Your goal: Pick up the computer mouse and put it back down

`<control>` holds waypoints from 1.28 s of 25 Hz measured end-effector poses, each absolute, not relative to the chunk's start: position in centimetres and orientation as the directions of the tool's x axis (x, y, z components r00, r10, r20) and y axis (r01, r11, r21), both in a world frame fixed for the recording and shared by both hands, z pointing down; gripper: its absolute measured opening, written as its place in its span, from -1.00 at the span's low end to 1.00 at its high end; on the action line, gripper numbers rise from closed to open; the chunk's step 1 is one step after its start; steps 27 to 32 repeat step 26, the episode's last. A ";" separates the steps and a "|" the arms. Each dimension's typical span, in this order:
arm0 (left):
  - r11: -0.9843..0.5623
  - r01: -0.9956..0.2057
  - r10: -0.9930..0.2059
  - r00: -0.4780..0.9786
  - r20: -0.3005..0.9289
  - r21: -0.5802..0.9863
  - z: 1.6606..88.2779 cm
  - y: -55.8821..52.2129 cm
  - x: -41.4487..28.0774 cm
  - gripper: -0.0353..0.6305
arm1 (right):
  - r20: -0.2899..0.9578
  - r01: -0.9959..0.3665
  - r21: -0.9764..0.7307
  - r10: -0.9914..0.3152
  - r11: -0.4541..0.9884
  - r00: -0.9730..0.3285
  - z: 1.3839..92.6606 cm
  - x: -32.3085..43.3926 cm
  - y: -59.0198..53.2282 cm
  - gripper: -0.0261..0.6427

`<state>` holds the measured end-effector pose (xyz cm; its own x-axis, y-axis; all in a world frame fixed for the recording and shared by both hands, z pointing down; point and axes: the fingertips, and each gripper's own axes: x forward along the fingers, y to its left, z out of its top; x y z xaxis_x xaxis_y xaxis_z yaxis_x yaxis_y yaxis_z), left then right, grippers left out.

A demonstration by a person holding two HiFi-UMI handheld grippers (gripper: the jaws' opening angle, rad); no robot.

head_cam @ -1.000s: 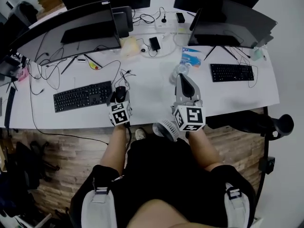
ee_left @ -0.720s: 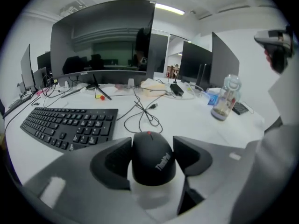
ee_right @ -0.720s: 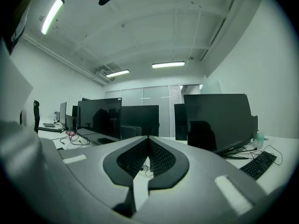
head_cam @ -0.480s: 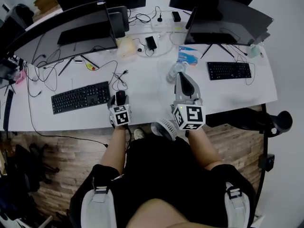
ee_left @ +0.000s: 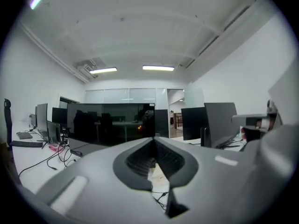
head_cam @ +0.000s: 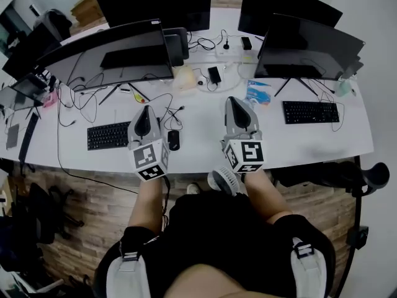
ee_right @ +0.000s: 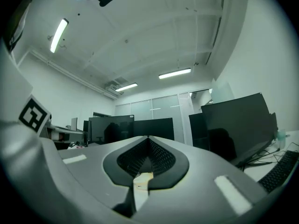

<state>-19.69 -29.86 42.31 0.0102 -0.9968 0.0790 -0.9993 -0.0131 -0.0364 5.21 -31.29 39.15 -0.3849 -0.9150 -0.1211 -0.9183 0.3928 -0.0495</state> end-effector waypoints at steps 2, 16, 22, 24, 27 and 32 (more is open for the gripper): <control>-0.007 -1.000 -0.996 0.005 0.084 -0.023 41.3 -29.2 -19.9 -0.73 | -0.126 -0.907 -0.031 -0.902 0.419 -0.412 38.5 4.0 -31.3 -0.93; -0.033 -0.999 -0.991 0.031 0.131 -0.010 41.3 -27.7 -17.5 -0.73 | -0.145 -0.900 -0.059 -0.895 0.432 -0.421 37.8 4.6 -31.4 -0.93; -0.054 -0.997 -0.995 0.049 0.085 -0.057 38.8 -27.3 -15.4 -0.73 | -0.151 -0.902 -0.068 -0.898 0.426 -0.413 37.5 5.9 -31.0 -0.93; -0.060 -0.997 -0.994 0.056 0.090 -0.039 38.8 -27.2 -14.9 -0.73 | -0.154 -0.904 -0.072 -0.900 0.422 -0.408 37.4 6.4 -30.8 -0.93; -0.063 -0.998 -0.993 0.060 0.099 -0.024 38.9 -26.9 -14.6 -0.73 | -0.156 -0.904 -0.077 -0.901 0.420 -0.405 37.4 6.9 -30.5 -0.93; -0.063 -0.998 -0.993 0.060 0.099 -0.024 38.9 -26.9 -14.6 -0.73 | -0.156 -0.904 -0.077 -0.901 0.420 -0.405 37.4 6.9 -30.5 -0.93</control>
